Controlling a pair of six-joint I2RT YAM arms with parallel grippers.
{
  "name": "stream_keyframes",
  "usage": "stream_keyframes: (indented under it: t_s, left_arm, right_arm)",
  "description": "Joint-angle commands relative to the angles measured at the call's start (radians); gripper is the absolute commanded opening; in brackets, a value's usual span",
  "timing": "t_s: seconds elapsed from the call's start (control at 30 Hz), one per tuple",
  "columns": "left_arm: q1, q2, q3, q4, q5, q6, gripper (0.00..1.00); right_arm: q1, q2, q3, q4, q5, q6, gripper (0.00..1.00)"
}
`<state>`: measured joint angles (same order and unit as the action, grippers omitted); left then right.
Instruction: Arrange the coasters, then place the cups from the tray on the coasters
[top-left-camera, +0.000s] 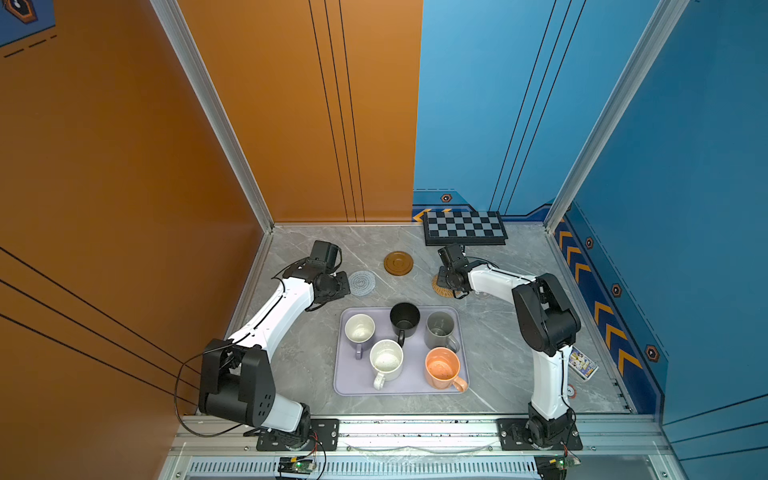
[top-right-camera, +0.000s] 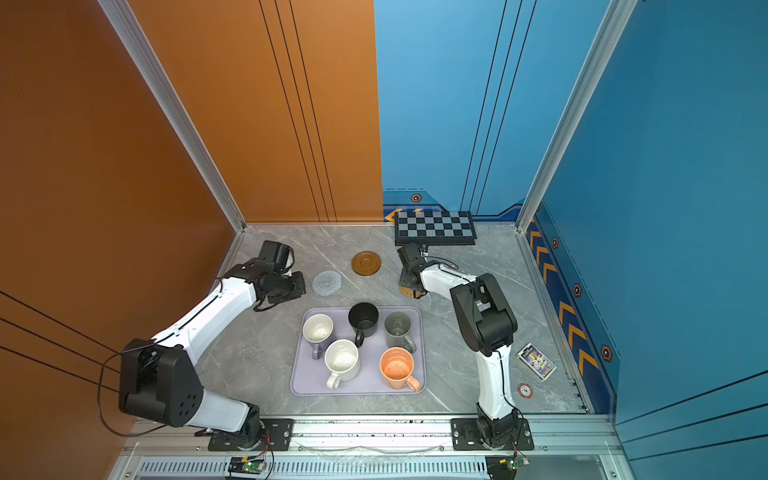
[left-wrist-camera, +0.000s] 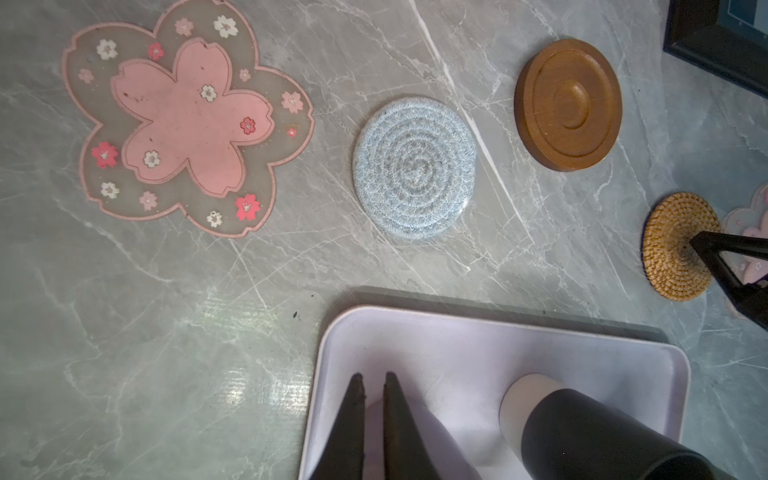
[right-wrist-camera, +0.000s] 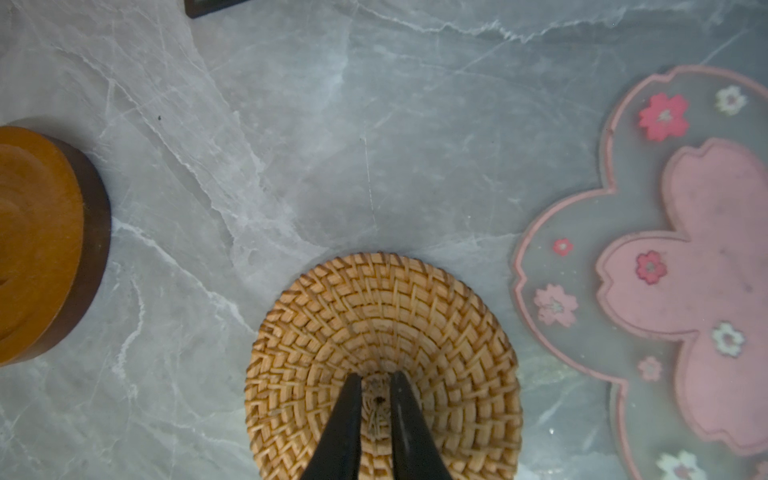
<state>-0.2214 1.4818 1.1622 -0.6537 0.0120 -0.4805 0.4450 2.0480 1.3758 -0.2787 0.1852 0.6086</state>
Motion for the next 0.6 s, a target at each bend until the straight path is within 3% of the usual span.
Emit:
stream_keyframes:
  t_s: [0.0,0.27,0.57]
  left_arm:
    - [-0.014,0.021,0.038,-0.009,-0.006,-0.003,0.14]
    - [-0.057,0.094,0.104,-0.009,0.004,0.005,0.16]
    - [-0.114,0.143,0.192,-0.009,0.01,0.046,0.23]
  right_arm:
    - [0.006,-0.038,0.01,-0.05,0.023,-0.013,0.23]
    - [0.011,-0.194,-0.015,-0.089,0.008,-0.031,0.35]
    - [0.009,-0.434,-0.118,-0.16,0.111,-0.088,0.51]
